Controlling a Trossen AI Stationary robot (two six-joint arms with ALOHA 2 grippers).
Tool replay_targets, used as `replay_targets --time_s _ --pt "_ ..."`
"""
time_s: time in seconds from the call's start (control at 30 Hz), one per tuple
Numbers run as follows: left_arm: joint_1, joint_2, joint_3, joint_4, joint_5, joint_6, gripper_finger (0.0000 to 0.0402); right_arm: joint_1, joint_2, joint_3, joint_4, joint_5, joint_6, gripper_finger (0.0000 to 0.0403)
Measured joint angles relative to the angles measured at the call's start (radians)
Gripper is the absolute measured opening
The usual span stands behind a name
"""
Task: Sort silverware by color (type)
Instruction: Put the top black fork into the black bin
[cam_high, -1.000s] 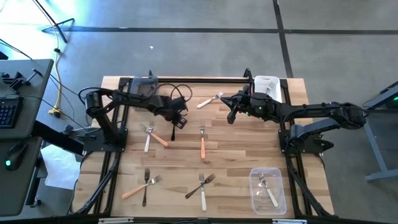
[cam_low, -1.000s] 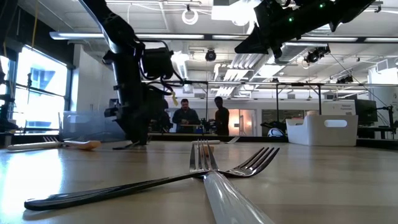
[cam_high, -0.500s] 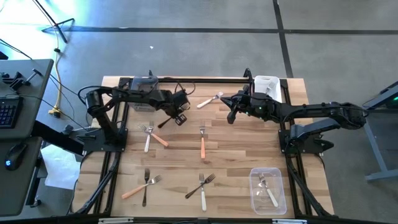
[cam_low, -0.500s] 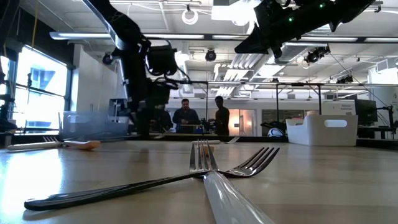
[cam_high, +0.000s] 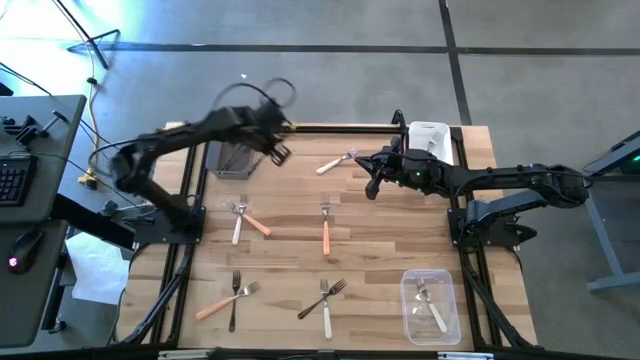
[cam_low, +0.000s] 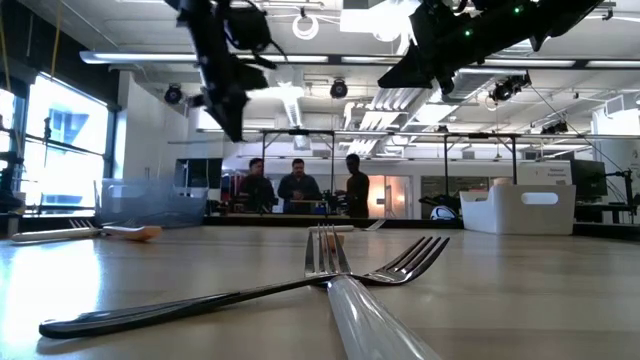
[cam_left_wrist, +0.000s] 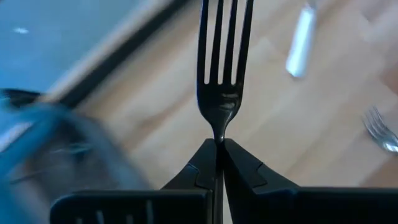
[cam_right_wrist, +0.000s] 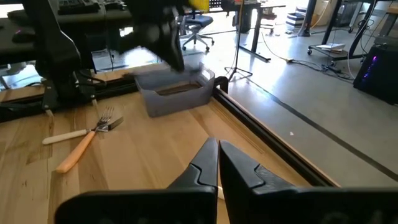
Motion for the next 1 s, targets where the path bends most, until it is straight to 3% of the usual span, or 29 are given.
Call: replay_targets --time_s 0.3,0.6,0.77,1.0 --pt "0.190 -0.211 -0.168 0.044 -0.057 0.078 0.0004 -0.001 0.000 0.000 0.006 0.000 0.003 0.0000" --pt "0.327 -0.219 -0.348 0.296 -0.039 0.208 0.0003 0.000 0.000 0.000 0.010 0.000 0.003 0.0000" --pt "0.389 -0.219 -0.401 0.314 0.005 0.219 0.0003 0.000 0.000 0.000 0.010 0.000 0.003 0.0000" --pt "0.395 -0.219 -0.474 0.331 0.015 0.254 0.0003 0.000 0.000 0.000 0.010 0.000 0.003 0.0000"
